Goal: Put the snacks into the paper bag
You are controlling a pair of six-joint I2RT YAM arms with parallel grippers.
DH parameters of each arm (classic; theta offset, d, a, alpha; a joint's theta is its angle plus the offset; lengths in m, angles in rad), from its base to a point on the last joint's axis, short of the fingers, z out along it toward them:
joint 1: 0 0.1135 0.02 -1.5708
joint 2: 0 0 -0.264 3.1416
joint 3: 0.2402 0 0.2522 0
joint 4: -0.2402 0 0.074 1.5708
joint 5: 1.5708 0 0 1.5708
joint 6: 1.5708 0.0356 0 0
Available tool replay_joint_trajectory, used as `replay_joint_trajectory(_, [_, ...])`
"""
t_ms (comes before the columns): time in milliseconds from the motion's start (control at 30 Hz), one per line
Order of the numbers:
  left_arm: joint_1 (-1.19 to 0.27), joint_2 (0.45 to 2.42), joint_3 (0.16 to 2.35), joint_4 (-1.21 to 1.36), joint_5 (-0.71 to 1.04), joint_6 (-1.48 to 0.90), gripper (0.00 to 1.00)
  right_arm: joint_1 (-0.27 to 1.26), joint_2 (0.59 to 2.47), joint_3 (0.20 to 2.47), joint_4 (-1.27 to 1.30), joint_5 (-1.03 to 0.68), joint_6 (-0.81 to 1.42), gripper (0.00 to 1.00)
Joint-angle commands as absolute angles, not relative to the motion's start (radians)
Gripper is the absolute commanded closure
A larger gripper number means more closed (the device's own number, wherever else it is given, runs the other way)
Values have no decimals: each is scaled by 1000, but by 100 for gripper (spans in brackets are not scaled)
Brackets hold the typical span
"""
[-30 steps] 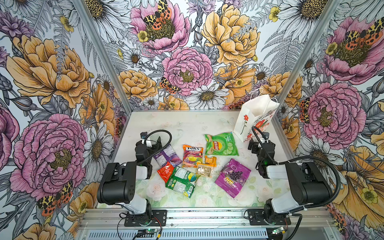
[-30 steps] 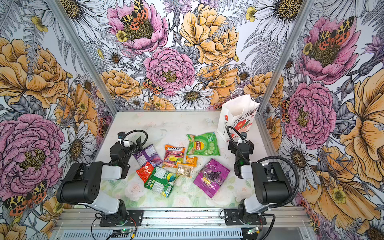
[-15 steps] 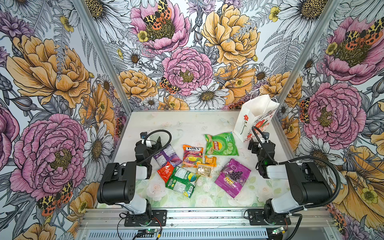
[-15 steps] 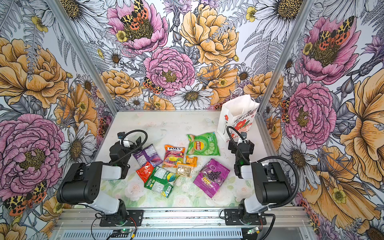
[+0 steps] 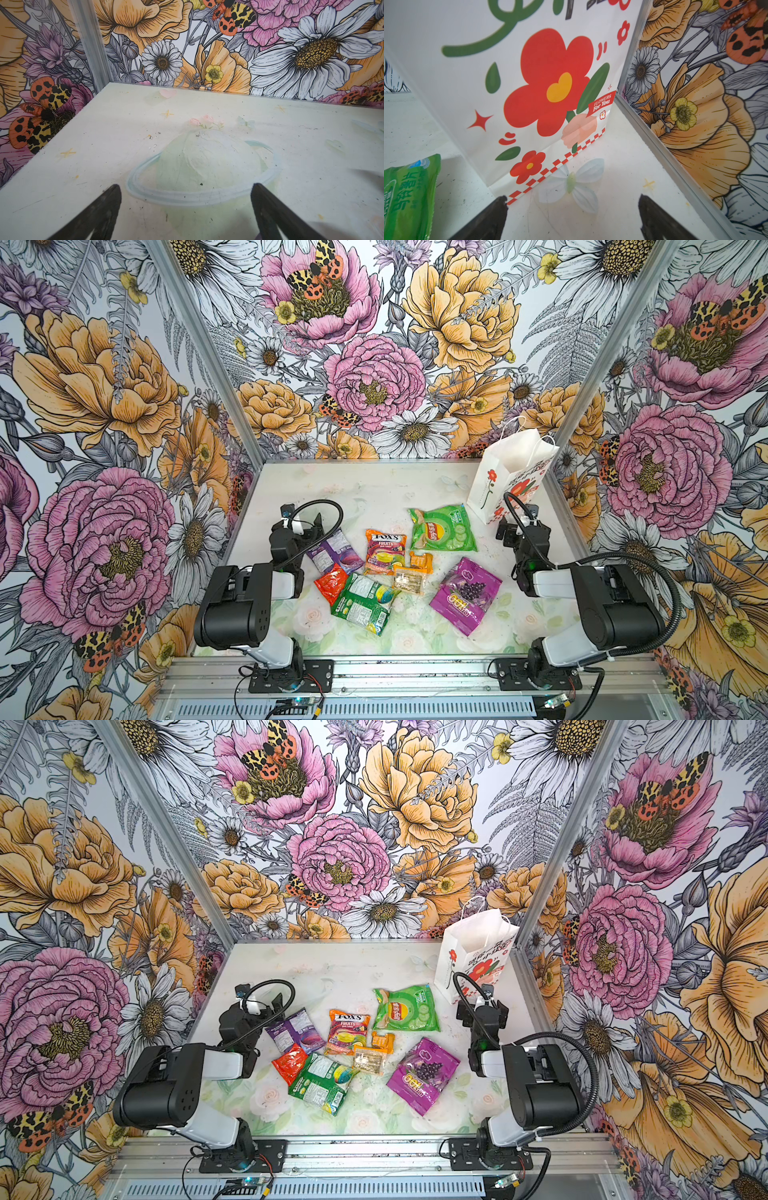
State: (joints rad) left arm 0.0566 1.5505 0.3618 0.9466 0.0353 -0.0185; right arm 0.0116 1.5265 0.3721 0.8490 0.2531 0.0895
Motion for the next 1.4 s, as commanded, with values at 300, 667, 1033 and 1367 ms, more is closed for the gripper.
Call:
replay_joint_trajectory(300, [13, 1489, 345, 953, -66, 8, 1, 9, 1515, 373, 877, 240, 101, 0])
replay_joint_trajectory(667, [-204, 1145, 342, 715, -341, 126, 1, 68, 1183, 332, 676, 243, 69, 0])
replay_joint_trajectory(1033, [-292, 852, 570, 125, -363, -210, 1, 105, 879, 626, 3, 127, 492, 0])
replay_joint_trajectory(1367, [-237, 661, 391, 202, -322, -597, 1, 19, 729, 624, -92, -209, 644, 0])
